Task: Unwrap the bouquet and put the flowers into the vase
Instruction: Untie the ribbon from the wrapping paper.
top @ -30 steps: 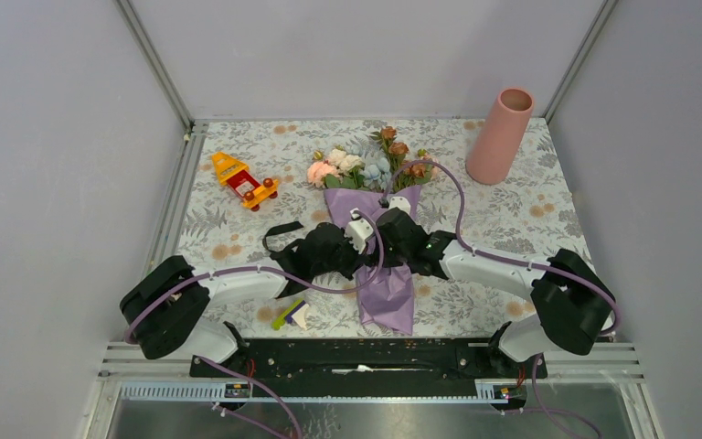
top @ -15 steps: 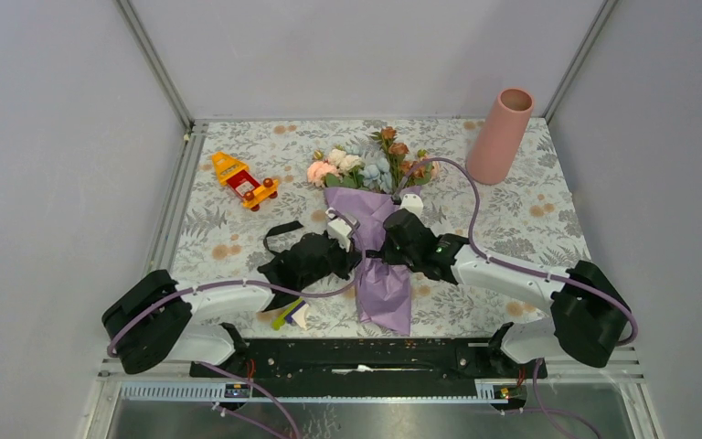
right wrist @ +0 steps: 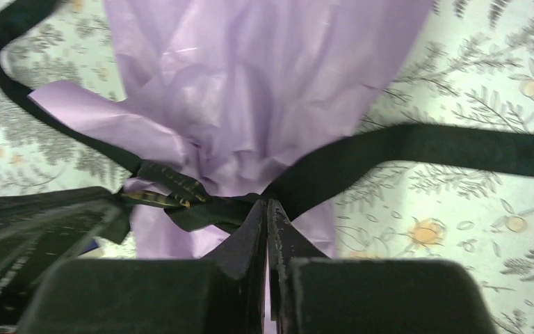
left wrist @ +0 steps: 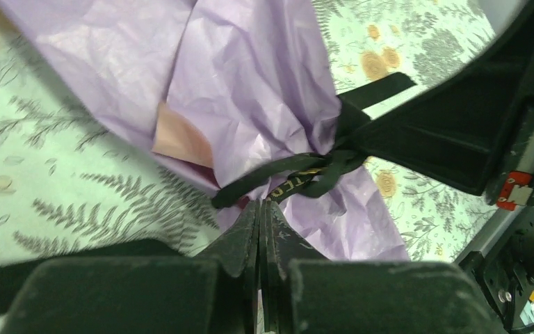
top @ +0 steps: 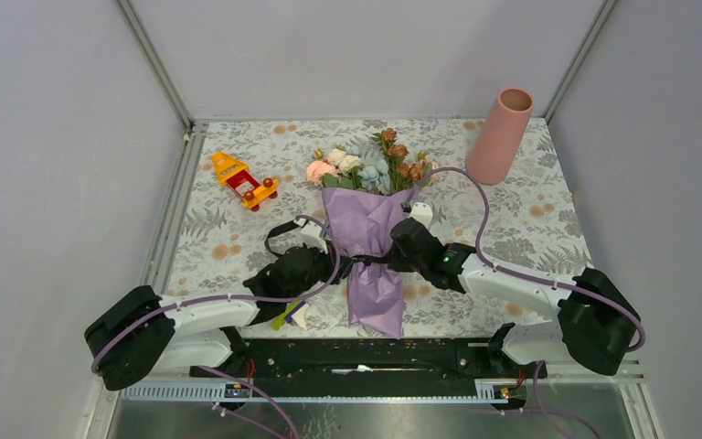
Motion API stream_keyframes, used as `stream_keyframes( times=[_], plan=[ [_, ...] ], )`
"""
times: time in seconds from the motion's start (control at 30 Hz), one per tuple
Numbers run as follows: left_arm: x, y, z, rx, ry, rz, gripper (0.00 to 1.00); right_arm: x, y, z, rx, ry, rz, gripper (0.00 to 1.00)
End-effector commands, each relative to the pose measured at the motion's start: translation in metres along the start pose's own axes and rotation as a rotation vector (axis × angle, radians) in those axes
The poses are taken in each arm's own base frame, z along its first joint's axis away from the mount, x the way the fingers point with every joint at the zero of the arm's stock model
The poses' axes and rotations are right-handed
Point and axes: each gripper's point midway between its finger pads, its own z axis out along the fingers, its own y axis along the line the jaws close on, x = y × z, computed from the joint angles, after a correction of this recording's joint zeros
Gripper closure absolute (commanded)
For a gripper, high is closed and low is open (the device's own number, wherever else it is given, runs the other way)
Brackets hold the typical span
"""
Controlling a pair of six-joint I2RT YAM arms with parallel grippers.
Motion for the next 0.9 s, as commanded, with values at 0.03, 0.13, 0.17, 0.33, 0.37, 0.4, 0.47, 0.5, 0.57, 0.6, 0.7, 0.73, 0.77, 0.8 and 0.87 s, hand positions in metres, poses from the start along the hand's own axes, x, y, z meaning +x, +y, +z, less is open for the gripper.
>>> stream_keyframes(
  times=[0.03,0.13,0.17,0.33,0.37,0.4,0.47,0.5,0.57,0.6,0.7,0.73,0.77,0.8,0.87],
  plan=[
    [-0.001,0.029,-0.012,-0.127,-0.062,-0.137,1.00,0.005,-0.033,-0.001,0.110,-0.014,0.007,1.00],
    [0.002,0.033,-0.017,-0.144,-0.060,-0.157,1.00,0.008,-0.030,0.000,0.090,-0.004,0.012,1.00],
    [0.002,0.031,-0.019,-0.136,-0.057,-0.153,0.98,0.008,-0.028,0.000,0.078,-0.001,0.013,1.00],
    [-0.008,0.017,-0.023,-0.059,-0.054,-0.050,0.71,0.010,-0.015,0.001,0.001,0.003,0.011,1.00],
    [-0.011,0.014,-0.024,-0.046,-0.051,-0.019,0.64,0.010,-0.012,0.001,-0.011,0.005,0.008,1.00],
    [-0.015,0.010,-0.023,-0.030,-0.052,0.020,0.56,0.010,-0.011,0.001,-0.021,0.007,0.007,1.00],
    [-0.022,-0.001,-0.022,0.023,-0.048,0.099,0.45,0.011,-0.008,0.001,-0.034,0.012,0.006,1.00],
    [-0.025,-0.007,-0.021,0.050,-0.047,0.137,0.42,0.011,-0.007,0.001,-0.039,0.014,0.006,1.00],
    [-0.029,-0.021,-0.018,0.122,-0.041,0.215,0.37,0.011,-0.006,0.001,-0.042,0.016,0.005,1.00],
    [-0.028,-0.028,-0.015,0.158,-0.030,0.256,0.34,0.011,-0.006,0.000,-0.044,0.015,0.006,1.00],
    [-0.022,-0.043,-0.005,0.224,0.015,0.365,0.31,0.010,-0.006,0.000,-0.046,0.013,0.006,1.00],
    [-0.020,-0.047,0.000,0.235,0.027,0.390,0.31,0.010,-0.006,-0.001,-0.048,0.011,0.007,1.00],
    [-0.018,-0.052,0.004,0.249,0.037,0.413,0.32,0.010,-0.006,-0.001,-0.048,0.010,0.007,1.00],
    [-0.015,-0.055,0.009,0.256,0.049,0.429,0.34,0.010,-0.006,-0.002,-0.048,0.009,0.008,1.00],
    [-0.010,-0.060,0.018,0.264,0.065,0.453,0.38,0.009,-0.006,-0.002,-0.049,0.008,0.007,1.00]
  ],
)
